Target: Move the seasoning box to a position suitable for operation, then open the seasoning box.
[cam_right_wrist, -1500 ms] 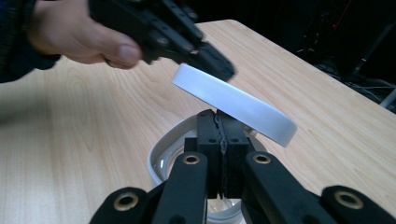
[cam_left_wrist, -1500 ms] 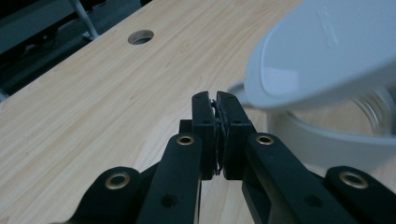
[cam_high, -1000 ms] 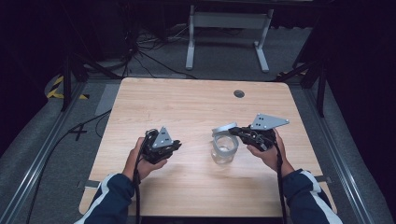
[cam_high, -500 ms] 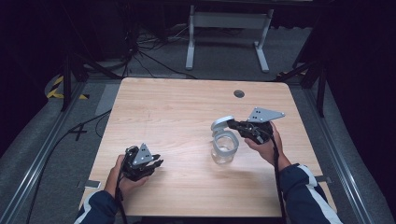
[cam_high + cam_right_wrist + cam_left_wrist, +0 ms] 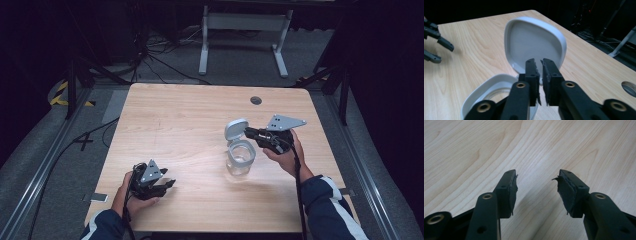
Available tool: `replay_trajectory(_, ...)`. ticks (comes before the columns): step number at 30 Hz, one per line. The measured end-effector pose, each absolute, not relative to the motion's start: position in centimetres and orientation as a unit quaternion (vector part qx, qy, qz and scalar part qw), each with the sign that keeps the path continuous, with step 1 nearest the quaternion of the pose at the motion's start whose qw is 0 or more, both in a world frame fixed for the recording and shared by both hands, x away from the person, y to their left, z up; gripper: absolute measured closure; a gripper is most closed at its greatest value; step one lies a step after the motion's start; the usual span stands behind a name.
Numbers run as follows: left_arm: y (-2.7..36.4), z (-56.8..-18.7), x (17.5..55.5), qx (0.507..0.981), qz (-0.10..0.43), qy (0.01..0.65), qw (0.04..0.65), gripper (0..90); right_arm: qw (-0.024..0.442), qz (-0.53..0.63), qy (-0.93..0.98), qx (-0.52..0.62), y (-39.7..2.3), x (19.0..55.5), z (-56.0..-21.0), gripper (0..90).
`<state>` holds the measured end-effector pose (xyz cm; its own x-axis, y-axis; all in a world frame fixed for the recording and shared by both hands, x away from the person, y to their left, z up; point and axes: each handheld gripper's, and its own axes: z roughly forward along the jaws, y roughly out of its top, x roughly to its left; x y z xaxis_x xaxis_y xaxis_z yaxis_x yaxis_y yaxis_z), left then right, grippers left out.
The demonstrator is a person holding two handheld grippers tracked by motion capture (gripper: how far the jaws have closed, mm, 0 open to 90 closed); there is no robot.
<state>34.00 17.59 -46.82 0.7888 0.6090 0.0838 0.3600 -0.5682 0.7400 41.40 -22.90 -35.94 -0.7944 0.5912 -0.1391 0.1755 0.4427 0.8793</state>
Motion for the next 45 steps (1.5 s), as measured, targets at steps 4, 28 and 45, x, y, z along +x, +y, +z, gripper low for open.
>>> replay_trajectory(4,17.7,-47.5,34.1,0.873,0.161,0.283,0.362,42.8,0.223,0.459,0.83,0.226,-23.6,40.8,-35.9,73.2)
replay_trajectory(28,18.2,-48.0,35.0,0.866,0.127,0.31,0.371,19.4,0.253,0.378,0.861,0.227,-27.8,36.6,-37.1,40.6)
replay_trajectory(45,18.2,-48.0,35.0,0.865,0.127,0.314,0.37,19.0,0.243,0.324,0.878,0.256,-32.7,33.9,-41.3,34.8)
